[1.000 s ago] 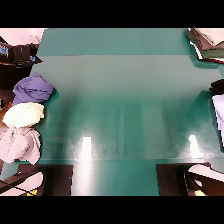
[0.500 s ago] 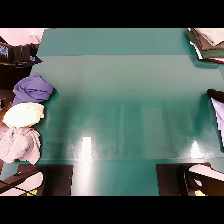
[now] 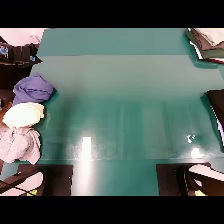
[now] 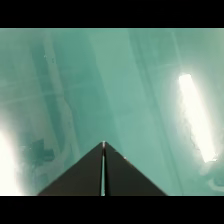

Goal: Fold the shirts.

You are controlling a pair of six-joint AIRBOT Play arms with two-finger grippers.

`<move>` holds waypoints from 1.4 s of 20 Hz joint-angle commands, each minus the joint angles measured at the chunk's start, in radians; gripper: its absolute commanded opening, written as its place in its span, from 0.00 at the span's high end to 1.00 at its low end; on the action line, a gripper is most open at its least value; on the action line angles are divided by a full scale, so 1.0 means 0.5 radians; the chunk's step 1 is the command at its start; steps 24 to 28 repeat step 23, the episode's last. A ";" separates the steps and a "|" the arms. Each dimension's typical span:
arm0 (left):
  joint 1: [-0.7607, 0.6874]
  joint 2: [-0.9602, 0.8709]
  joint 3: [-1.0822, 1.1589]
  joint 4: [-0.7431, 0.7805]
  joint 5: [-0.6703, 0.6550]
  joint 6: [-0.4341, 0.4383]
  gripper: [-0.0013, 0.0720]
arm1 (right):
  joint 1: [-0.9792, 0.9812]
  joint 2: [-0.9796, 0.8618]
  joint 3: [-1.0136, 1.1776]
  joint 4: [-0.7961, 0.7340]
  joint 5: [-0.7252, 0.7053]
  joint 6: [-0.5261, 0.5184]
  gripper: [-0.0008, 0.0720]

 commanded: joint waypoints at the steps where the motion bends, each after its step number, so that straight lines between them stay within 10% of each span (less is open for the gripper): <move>1: 0.000 0.000 0.000 -0.002 0.035 0.003 0.95 | 0.105 0.002 0.002 0.346 0.044 0.074 0.43; 7: 0.000 0.000 0.000 -0.009 0.092 0.004 0.95 | 0.839 0.002 0.002 0.937 0.183 0.063 0.46; 9: 0.000 0.000 0.000 -0.009 0.090 0.004 0.95 | 1.187 0.002 0.002 0.936 0.196 0.047 0.82; 11: 0.000 -0.001 0.000 -0.009 0.090 0.004 0.95 | 1.538 0.002 0.002 0.931 0.190 -0.010 0.96; 18: 0.000 0.000 0.000 -0.009 0.089 0.004 0.95 | 2.281 0.000 0.002 0.929 0.053 -0.012 0.96; 28: 0.000 0.000 0.000 -0.009 0.090 0.004 0.95 | 2.361 0.000 0.002 0.932 0.056 -0.010 0.96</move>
